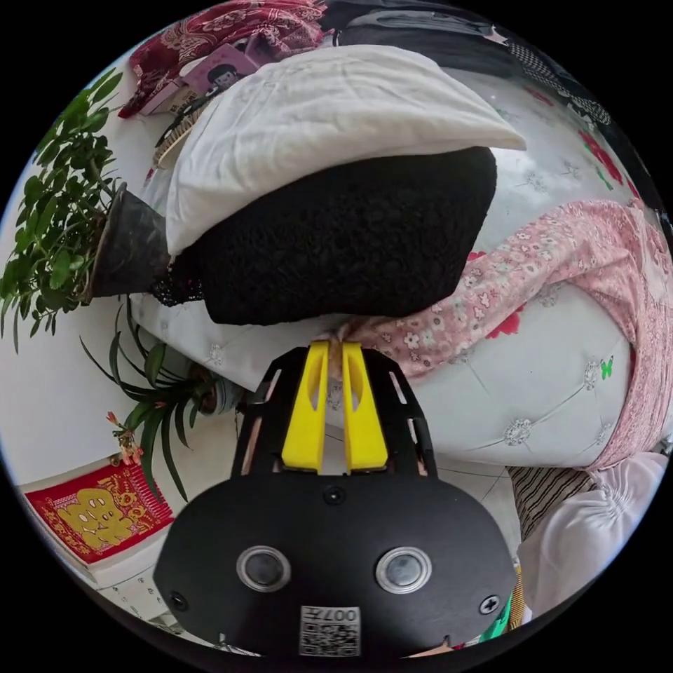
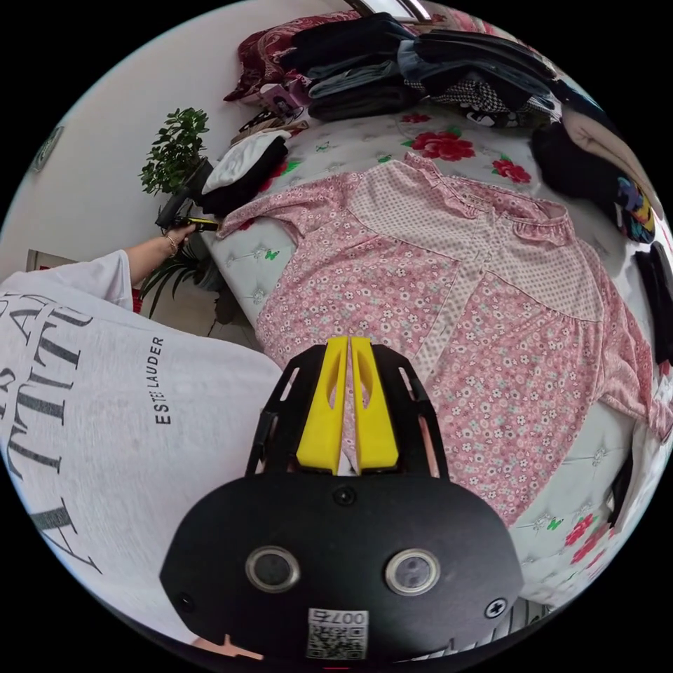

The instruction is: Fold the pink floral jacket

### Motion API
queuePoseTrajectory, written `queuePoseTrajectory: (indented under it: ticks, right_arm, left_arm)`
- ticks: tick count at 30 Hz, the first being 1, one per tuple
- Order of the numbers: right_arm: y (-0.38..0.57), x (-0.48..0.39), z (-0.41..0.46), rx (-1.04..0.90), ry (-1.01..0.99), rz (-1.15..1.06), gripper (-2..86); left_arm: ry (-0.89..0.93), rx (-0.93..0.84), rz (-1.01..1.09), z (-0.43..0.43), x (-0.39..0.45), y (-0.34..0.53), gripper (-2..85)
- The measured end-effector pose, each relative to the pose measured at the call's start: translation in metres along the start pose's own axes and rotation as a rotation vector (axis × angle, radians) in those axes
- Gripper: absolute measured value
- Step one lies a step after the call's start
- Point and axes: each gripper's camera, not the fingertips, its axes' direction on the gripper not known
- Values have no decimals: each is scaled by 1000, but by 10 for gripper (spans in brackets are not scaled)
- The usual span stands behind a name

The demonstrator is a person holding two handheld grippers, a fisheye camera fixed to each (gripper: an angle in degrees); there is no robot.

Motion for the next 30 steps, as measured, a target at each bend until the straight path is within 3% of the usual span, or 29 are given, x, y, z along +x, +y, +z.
queuePoseTrajectory:
  ticks: [9, 12, 14, 16, 21, 24, 27, 30]
  right_arm:
    - [10, -1, 0, 24, -15, -57, 0]
    - [12, -5, -6, 65, -57, -92, 5]
    - [9, -15, -14, 122, -104, -145, 13]
    - [5, -25, -23, 176, -152, -190, 20]
    - [-4, -64, -47, 275, -304, -350, 37]
    - [-6, -89, -56, 279, -320, -456, 48]
    - [7, -96, -63, 300, -296, -478, 53]
    - [32, -87, -58, 318, -267, -419, 57]
  left_arm:
    - [301, 239, -11, -74, -76, 46, -5]
    - [565, 394, -18, -130, -109, 68, -5]
    - [840, 591, 6, -170, -125, 91, -5]
    - [930, 672, 32, -187, -120, 104, -5]
    - [965, 705, 70, -196, -87, 117, -5]
    - [890, 762, 21, -204, -96, 118, -5]
    - [819, 878, -165, -203, -159, 123, -6]
    - [856, 757, -329, -161, -218, 101, -7]
